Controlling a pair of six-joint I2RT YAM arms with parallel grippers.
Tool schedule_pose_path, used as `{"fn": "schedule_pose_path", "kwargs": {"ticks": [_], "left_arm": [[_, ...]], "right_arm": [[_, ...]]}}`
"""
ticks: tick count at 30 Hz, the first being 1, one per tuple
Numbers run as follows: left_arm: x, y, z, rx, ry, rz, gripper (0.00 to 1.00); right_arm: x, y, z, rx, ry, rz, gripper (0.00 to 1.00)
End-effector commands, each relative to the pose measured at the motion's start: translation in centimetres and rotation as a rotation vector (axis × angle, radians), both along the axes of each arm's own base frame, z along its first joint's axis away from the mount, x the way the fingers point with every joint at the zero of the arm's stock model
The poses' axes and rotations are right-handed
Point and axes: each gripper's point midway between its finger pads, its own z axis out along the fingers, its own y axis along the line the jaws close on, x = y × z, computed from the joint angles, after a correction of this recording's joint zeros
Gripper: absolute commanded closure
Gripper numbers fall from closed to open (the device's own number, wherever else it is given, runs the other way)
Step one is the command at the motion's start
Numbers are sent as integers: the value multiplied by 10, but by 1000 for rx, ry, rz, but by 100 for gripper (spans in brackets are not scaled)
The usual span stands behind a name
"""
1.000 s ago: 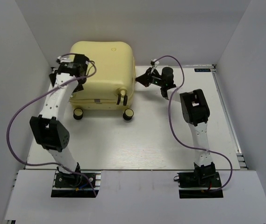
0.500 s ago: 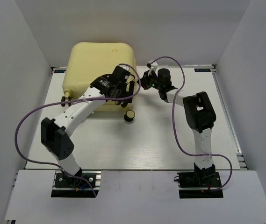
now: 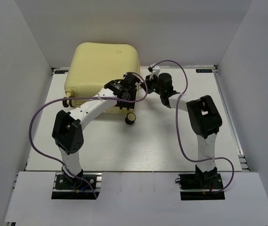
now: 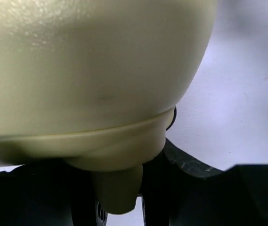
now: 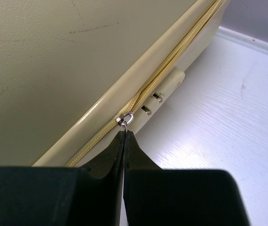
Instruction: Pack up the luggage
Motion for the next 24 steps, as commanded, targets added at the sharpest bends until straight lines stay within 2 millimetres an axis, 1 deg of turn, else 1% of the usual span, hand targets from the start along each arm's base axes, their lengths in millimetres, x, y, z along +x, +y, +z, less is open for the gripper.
{"fn": "schedule_pose_path", "kwargs": {"ticks": [1, 2, 3, 4, 5, 6, 7, 8, 9, 10, 11, 12, 13, 14, 15, 16, 17, 18, 19, 20, 21, 22, 23, 24], "left_arm": [[5, 6, 15, 45, -93, 2, 100], [4, 7, 15, 55, -105, -5, 100], [-7, 9, 20, 77, -124, -48, 100], [-12, 9, 23, 89, -134, -66, 100], [-18, 9, 23, 103, -141, -87, 100], [-33, 17, 18, 130, -128, -118, 100], [-43, 17, 29, 123, -155, -147, 100], [-60, 25, 15, 163, -118, -162, 100], [-76, 38, 12, 168, -105, -165, 100], [-87, 44, 10, 152, -86, -133, 100], [-104, 57, 14, 131, -91, -123, 100], [-114, 65, 10, 134, -63, -112, 100], [-133, 84, -10, 187, 3, -104, 100], [-140, 90, 1, 127, -24, -49, 100], [-150, 102, -2, 151, -2, -32, 100], [-157, 113, -9, 175, 12, 0, 100], [-160, 120, -3, 148, -9, 45, 100], [-167, 135, -4, 200, 8, 68, 100], [-168, 144, -2, 214, -9, 111, 100], [-170, 152, -3, 218, -4, 156, 100], [-176, 165, -4, 250, 11, 214, 100], [-178, 170, -4, 261, 20, 224, 100], [-182, 176, -7, 271, 41, 262, 100], [-182, 186, -8, 281, 59, 320, 100]], "right_arm": [[-2, -45, -10, -81, 21, -156, 100], [-2, -46, -7, -74, 11, -165, 100], [-4, -49, 3, -69, -8, -185, 100], [-14, -53, -9, -79, 19, -185, 100], [-19, -54, -10, -83, 23, -186, 100], [-23, -56, 12, -65, -16, -200, 100], [-38, -63, -8, -87, 18, -204, 100], [-43, -65, 4, -75, -2, -216, 100], [-49, -66, 15, -65, -21, -216, 100], [-62, -74, -3, -91, 11, -232, 100], [-66, -76, -3, -91, 11, -240, 100], [-77, -76, 3, -91, -1, -228, 100], [-80, -84, -3, -108, 8, -262, 100], [-75, -98, -3, -128, 1, -347, 100], [-77, -103, -5, -131, 18, -382, 100], [-72, -121, -5, -158, 16, -491, 100], [-69, -126, -4, -152, 19, -537, 100], [-66, -132, -4, -144, 41, -586, 100], [-63, -149, -7, -170, 53, -682, 100], [-62, -160, -11, -188, 63, -744, 100], [-59, -172, -10, -197, 62, -823, 100], [-57, -173, -8, -197, 62, -827, 100], [-54, -180, -7, -210, 53, -870, 100], [-49, -183, -1, -208, 42, -889, 100]]}}
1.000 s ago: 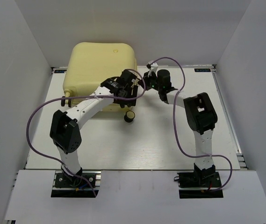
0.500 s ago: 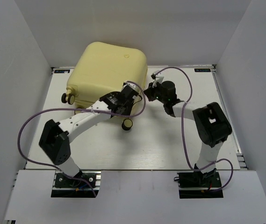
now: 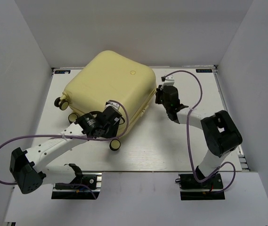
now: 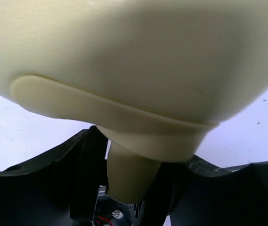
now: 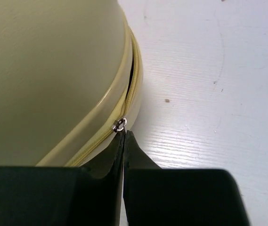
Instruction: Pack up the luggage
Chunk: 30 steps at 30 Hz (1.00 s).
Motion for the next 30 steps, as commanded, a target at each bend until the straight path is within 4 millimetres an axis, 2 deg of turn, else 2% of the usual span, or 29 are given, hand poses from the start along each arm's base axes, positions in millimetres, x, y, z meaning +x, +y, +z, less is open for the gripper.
{"fn": "schedule_pose_path", "kwargs": {"ticks": [1, 2, 3, 4, 6, 8, 9, 10, 13, 14, 17, 19, 20, 21, 22, 23, 24, 25, 26, 27, 29, 30], "left_arm": [[-35, 109, -6, 261, 78, 435, 100], [-36, 117, -7, 276, 93, 475, 100], [-37, 125, -8, 278, 101, 538, 100], [-40, 133, -9, 291, 121, 571, 100], [-42, 144, -11, 304, 149, 619, 100], [-39, 154, -13, 310, 169, 672, 100], [-36, 156, -12, 310, 173, 690, 100], [-32, 168, -12, 330, 200, 744, 100], [-10, 190, -6, 322, 178, 816, 100], [-2, 191, -9, 321, 193, 831, 100], [32, 203, 5, 227, 138, 889, 100], [54, 209, 33, 228, 34, 887, 100], [58, 215, 43, 237, -8, 885, 100], [60, 225, 56, 267, -76, 907, 100], [63, 227, 60, 258, -101, 916, 100], [55, 243, 66, 254, -121, 966, 100], [58, 242, 63, 207, -117, 968, 100], [58, 251, 63, 178, -124, 1003, 100], [55, 253, 55, 149, -101, 1011, 100], [57, 251, 52, 128, -95, 1008, 100], [63, 243, 41, 79, -64, 975, 100], [73, 236, 39, 63, -73, 921, 100]], "right_arm": [[24, -94, -6, -146, 3, -429, 100], [28, -99, -8, -148, 2, -447, 100], [36, -96, 1, -131, -16, -445, 100], [44, -101, -8, -128, -11, -452, 100], [60, -87, -4, -62, -50, -372, 100], [70, -81, -13, -21, -92, -286, 100], [77, -77, 1, 21, -163, -272, 100], [75, -72, -6, 34, -161, -232, 100], [72, -67, 1, 86, -197, -201, 100], [69, -64, 3, 97, -219, -182, 100], [71, -49, 9, 101, -238, -97, 100], [78, -41, 5, 71, -215, -57, 100], [86, -33, 15, 70, -235, -26, 100], [90, -29, 5, 32, -225, -19, 100], [100, -32, 16, 31, -253, -28, 100], [113, -35, 34, 36, -293, -63, 100], [120, -36, 18, 20, -269, -78, 100], [127, -38, 18, 2, -260, -95, 100], [136, -50, 24, -17, -275, -174, 100], [140, -53, 5, -61, -249, -189, 100], [140, -55, -1, -84, -237, -215, 100], [139, -53, 4, -55, -239, -185, 100]]}}
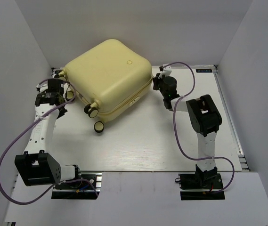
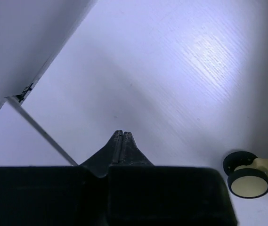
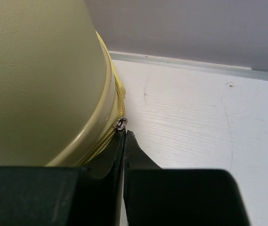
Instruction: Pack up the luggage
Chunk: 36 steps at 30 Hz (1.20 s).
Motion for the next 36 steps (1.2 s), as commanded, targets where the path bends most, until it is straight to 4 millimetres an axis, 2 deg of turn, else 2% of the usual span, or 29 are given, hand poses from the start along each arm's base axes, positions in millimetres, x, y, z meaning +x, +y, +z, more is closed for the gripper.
{"fn": "schedule_pose_path", "kwargs": {"ticks": [1, 2, 3, 4, 5, 6, 7, 10, 13, 20, 25, 27, 29, 30, 33, 34, 36], "left_arm": [[22, -30, -9, -120, -52, -150, 100], [27, -45, -12, -137, -36, -244, 100], [37, -52, -8, -139, -70, -324, 73], [42, -81, -9, -218, -91, -433, 57], [46, -92, -10, -235, -116, -482, 40], [47, -115, -1, -280, -159, -576, 27], [56, -131, 9, -324, -226, -635, 0], [53, -157, 26, -336, -299, -752, 0], [51, -151, 45, -254, -346, -779, 0], [50, -138, 79, -163, -381, -786, 0], [53, -190, 91, -360, -429, -1013, 0], [55, -210, 81, -409, -401, -1106, 0], [53, -219, 67, -395, -337, -1149, 0], [58, -210, 49, -354, -267, -1106, 0], [58, -207, 18, -290, -148, -1112, 0], [62, -198, 10, -232, -120, -1103, 0], [64, -195, -3, -215, -75, -1110, 0]], "right_arm": [[21, -67, -1, -70, -9, -234, 100], [15, -60, 1, -61, -7, -194, 100], [10, -52, 6, -71, -14, -153, 100], [7, -48, 5, -77, -11, -132, 100], [2, -38, 8, -63, -10, -78, 100], [-2, -36, 11, -57, -10, -63, 100], [-5, -35, 7, -52, 3, -57, 100], [-11, -31, 9, -57, 7, -20, 100], [-17, -22, 10, -56, 16, 31, 100], [-22, -21, 12, -82, 17, 58, 100], [-25, -22, 11, -94, 20, 53, 100], [-25, -22, 11, -89, 25, 52, 100], [-25, -22, 12, -89, 24, 52, 100], [-24, -23, 12, -86, 24, 49, 100], [-23, -22, 17, -75, 21, 49, 100], [-22, -23, 16, -73, 27, 49, 100], [-22, -22, 18, -74, 28, 53, 100]]}}
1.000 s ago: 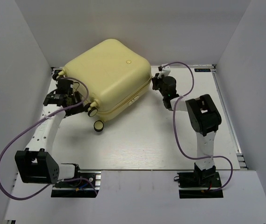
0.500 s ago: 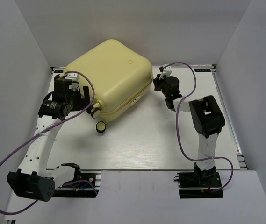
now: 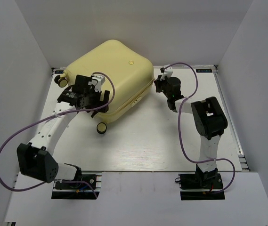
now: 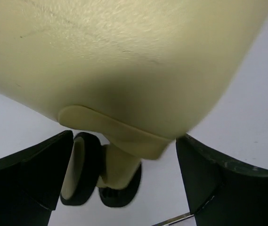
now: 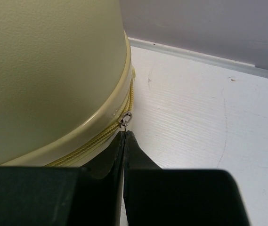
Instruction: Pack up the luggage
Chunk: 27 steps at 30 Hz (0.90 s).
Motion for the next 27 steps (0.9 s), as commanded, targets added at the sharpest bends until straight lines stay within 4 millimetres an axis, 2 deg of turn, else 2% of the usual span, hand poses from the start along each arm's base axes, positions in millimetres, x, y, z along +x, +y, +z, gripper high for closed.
{"fn": "schedule_pose_path", "kwargs": {"ticks": [1, 3, 5, 6, 7, 8, 9, 10, 11, 12, 13, 14, 15, 16, 17, 18, 19, 20, 21, 22, 23, 24, 26, 27], "left_arm": [[2, 21, -15, 137, 14, 5, 0], [8, 21, -21, 157, 27, -9, 0], [10, 21, -18, 165, 38, -14, 16], [10, 21, -21, 171, 48, -18, 35], [10, 25, -25, 195, 60, -4, 70], [9, 29, -27, 208, 70, 8, 84], [8, 34, -29, 238, 75, 20, 95], [7, 39, -31, 252, 78, 37, 100], [4, 44, -32, 267, 77, 59, 100], [4, 59, -32, 328, 70, 116, 100], [-1, 70, -35, 331, 84, 173, 100], [-2, 79, -31, 346, 71, 213, 100], [-7, 88, -32, 358, 81, 248, 100], [-13, 96, -38, 336, 109, 312, 100], [-17, 104, -36, 328, 108, 345, 100], [-23, 113, -41, 335, 130, 380, 100], [-25, 115, -42, 326, 136, 390, 100], [-28, 120, -43, 327, 141, 405, 100], [-31, 125, -46, 332, 153, 417, 100], [-32, 124, -48, 325, 166, 405, 100], [-33, 129, -50, 337, 176, 414, 100], [-35, 133, -52, 352, 186, 420, 100], [-35, 137, -55, 357, 203, 427, 100], [-37, 139, -59, 360, 226, 428, 100]], "right_arm": [[0, -13, 15, -9, 4, -33, 100], [-1, -13, 15, -12, 4, -28, 100], [-1, -14, 15, -11, 8, -33, 100], [0, -16, 15, -12, 6, -45, 100], [1, -17, 16, -11, 8, -54, 100], [2, -20, 15, -13, 11, -70, 100], [5, -25, 13, -14, 13, -99, 100], [6, -26, 14, -15, 10, -111, 100], [12, -31, 17, -20, 5, -149, 100], [15, -36, 7, -32, 45, -179, 100], [24, -48, 14, -36, 35, -258, 100], [27, -51, 14, -20, 44, -292, 100], [32, -55, 7, -25, 54, -315, 100], [40, -60, 19, -15, 30, -354, 100], [42, -60, 5, -26, 50, -360, 100], [49, -61, 18, -7, 10, -378, 100], [53, -68, 21, -3, -10, -421, 100], [59, -67, 14, -14, -29, -424, 100], [65, -71, 15, -14, -41, -439, 100], [77, -67, 37, 13, -97, -434, 100], [82, -61, 20, 0, -85, -389, 100], [88, -63, 18, 2, -99, -368, 100], [101, -52, 44, 35, -199, -295, 100], [108, -43, 35, 38, -194, -210, 100]]}}
